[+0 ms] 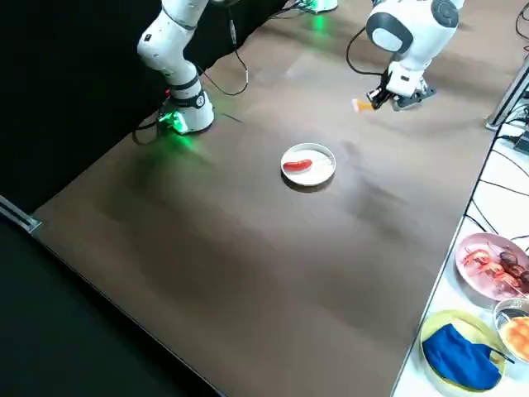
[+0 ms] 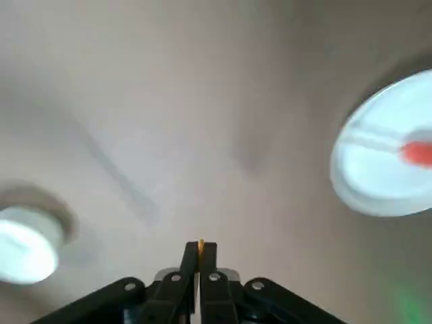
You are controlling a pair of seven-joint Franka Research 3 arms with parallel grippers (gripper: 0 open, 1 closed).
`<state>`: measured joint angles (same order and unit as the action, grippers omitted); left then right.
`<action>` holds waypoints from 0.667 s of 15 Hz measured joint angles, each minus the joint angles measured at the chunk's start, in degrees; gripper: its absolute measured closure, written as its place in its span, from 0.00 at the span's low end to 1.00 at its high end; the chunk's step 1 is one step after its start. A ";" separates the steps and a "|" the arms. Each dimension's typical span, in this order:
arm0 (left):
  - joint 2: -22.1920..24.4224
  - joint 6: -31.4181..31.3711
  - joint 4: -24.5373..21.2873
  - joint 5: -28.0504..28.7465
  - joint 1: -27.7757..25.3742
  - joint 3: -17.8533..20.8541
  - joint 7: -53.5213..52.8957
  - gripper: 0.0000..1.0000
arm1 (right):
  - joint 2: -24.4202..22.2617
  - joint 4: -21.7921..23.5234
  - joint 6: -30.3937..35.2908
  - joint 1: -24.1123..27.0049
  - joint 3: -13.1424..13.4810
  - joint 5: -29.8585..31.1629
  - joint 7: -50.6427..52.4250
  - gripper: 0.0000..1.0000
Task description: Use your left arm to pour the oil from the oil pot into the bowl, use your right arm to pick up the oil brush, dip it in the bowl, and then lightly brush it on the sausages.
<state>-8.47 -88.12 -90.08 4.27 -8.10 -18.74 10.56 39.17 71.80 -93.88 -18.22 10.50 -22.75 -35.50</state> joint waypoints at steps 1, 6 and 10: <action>0.00 0.00 0.00 0.00 0.00 0.00 0.00 0.00 | 0.01 0.00 -0.14 -0.43 -0.01 -2.90 -0.14 0.96; 0.00 0.00 0.00 0.00 0.00 -0.01 0.00 0.00 | 0.76 0.19 -7.14 -2.88 -0.07 -13.81 -0.23 0.96; 0.00 0.00 0.00 0.00 -0.10 0.04 0.00 0.00 | 2.47 4.00 -26.53 -9.25 -0.14 -19.36 -0.94 0.96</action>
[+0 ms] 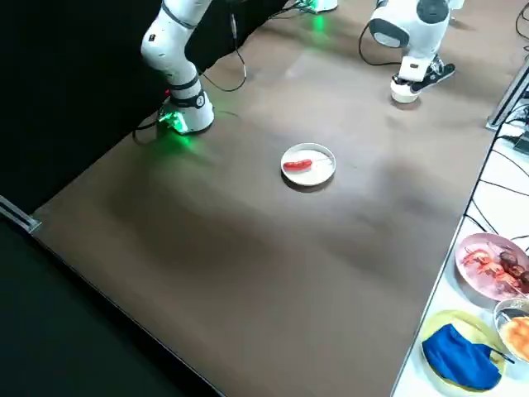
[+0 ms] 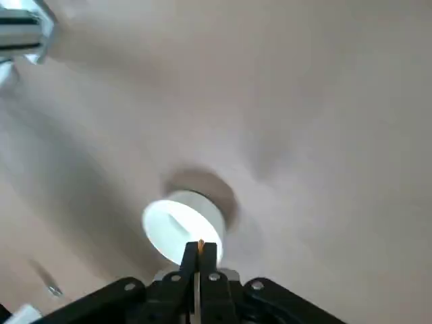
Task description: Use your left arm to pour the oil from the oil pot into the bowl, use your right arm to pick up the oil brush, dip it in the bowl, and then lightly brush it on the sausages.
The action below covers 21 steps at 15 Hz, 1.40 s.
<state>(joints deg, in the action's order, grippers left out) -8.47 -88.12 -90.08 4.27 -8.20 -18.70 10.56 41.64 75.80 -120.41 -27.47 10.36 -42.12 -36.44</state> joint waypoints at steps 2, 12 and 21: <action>0.00 0.00 0.00 0.00 -0.03 0.02 0.00 0.00 | 1.01 1.22 -6.02 -1.95 0.00 -0.98 -0.20 0.96; 0.02 0.00 0.19 0.00 -1.96 0.05 -2.69 0.00 | 3.52 3.04 -14.28 -5.76 0.00 -3.19 -0.22 0.96; 0.60 1.65 0.30 0.00 -1.84 -0.49 -2.46 0.00 | 4.69 5.02 -18.50 -8.09 -0.01 -3.45 -0.62 0.82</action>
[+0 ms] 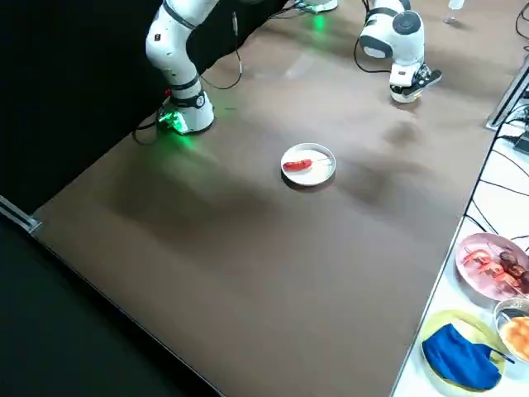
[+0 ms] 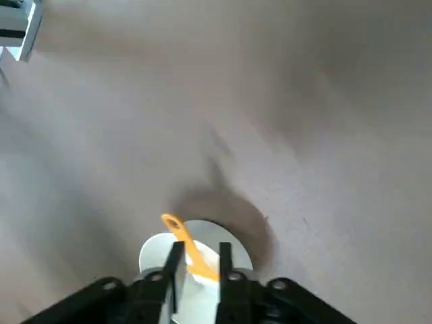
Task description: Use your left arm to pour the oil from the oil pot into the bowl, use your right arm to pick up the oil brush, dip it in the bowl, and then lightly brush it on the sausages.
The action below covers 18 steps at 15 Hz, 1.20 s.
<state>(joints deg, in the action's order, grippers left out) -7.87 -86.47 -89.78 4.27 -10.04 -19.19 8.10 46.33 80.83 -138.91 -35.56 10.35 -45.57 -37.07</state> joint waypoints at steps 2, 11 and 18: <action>0.52 1.23 0.00 0.00 0.03 -0.14 -0.19 0.00 | -0.01 -0.05 0.07 0.00 0.05 -0.06 -0.98 0.55; 1.08 2.02 0.08 0.00 0.65 -0.44 -0.13 0.00 | -5.51 -3.68 27.63 4.32 7.75 1.50 2.50 0.00; 3.54 3.43 0.51 -0.01 -0.63 -0.65 0.38 0.00 | -12.07 -4.12 42.77 4.63 18.55 5.83 17.64 0.00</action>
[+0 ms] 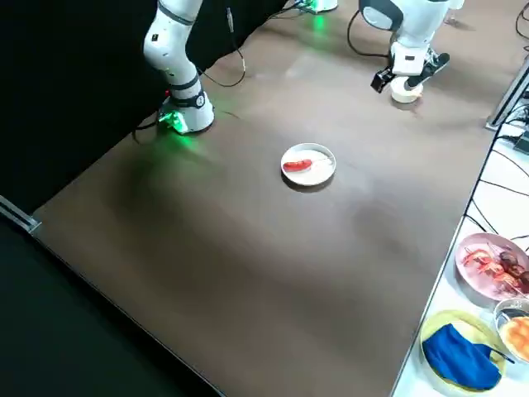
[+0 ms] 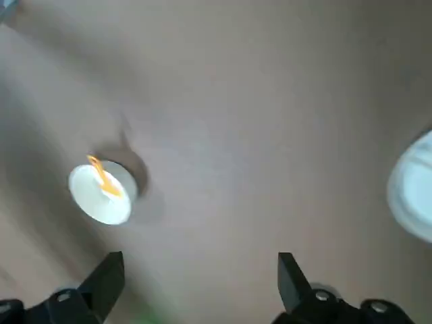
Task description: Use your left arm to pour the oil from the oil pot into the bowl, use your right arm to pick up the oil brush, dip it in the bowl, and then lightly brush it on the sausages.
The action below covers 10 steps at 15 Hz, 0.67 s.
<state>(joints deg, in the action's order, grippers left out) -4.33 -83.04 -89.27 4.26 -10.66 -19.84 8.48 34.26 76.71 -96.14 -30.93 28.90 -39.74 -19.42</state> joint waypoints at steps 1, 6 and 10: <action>0.49 0.07 0.02 -0.66 -0.27 0.11 -0.09 0.00 | -0.64 0.00 1.78 0.00 1.41 1.12 2.74 0.00; 3.04 0.53 -0.05 -3.52 11.18 13.20 -0.53 0.00 | -5.59 0.00 6.97 -0.02 5.40 10.02 13.87 0.00; 5.55 0.32 -2.67 -3.55 11.51 14.13 -1.28 0.00 | -11.84 0.09 7.21 1.08 -0.41 23.69 14.87 0.00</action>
<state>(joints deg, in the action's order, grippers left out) 1.22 -82.72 -91.94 0.71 0.85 -5.72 7.20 22.42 76.80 -88.93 -29.85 28.49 -16.04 -4.55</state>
